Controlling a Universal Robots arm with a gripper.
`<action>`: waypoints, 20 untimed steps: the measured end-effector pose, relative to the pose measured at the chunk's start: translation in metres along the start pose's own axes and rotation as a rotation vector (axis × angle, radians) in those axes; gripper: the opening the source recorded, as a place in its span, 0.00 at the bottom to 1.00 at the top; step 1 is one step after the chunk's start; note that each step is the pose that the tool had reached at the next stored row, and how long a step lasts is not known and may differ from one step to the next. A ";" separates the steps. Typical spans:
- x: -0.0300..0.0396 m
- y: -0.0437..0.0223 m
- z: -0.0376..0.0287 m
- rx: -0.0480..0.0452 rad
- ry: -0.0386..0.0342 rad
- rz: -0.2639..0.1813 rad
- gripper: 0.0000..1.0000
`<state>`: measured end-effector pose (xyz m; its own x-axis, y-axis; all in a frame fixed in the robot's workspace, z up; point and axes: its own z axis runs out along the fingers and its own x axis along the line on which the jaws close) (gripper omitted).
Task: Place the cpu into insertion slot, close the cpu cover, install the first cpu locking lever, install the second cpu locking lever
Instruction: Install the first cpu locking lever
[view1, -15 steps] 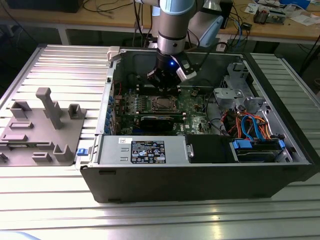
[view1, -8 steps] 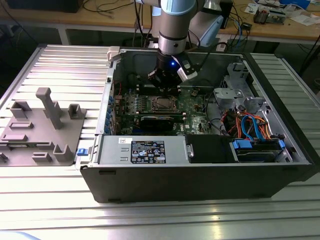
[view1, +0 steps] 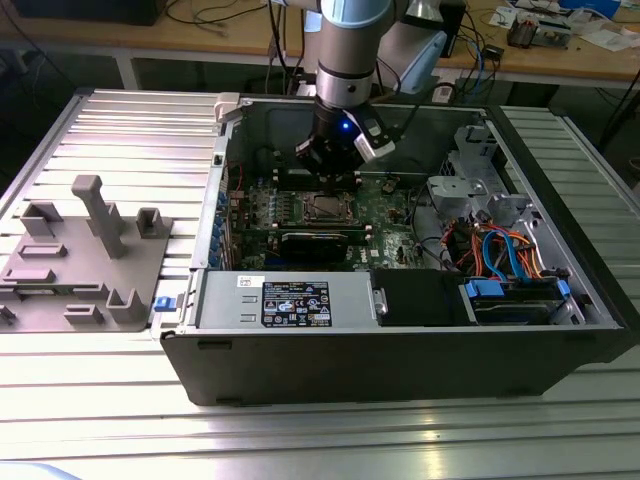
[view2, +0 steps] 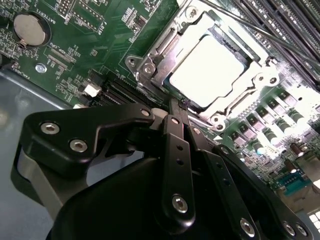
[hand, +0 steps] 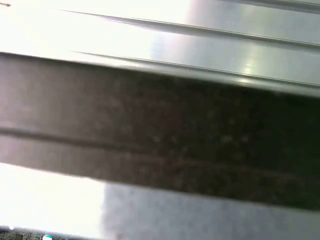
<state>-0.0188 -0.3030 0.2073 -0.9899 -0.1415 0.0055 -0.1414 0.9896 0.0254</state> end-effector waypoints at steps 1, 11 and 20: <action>0.0018 0.0003 -0.0001 0.0003 -0.0004 0.000 0.11; 0.0122 0.0061 0.0001 0.0017 -0.0028 -0.001 0.11; 0.0087 0.0047 0.0001 0.0017 -0.0018 -0.001 0.11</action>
<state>-0.0280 -0.2995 0.2074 -0.9898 -0.1424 0.0037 -0.1423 0.9895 0.0237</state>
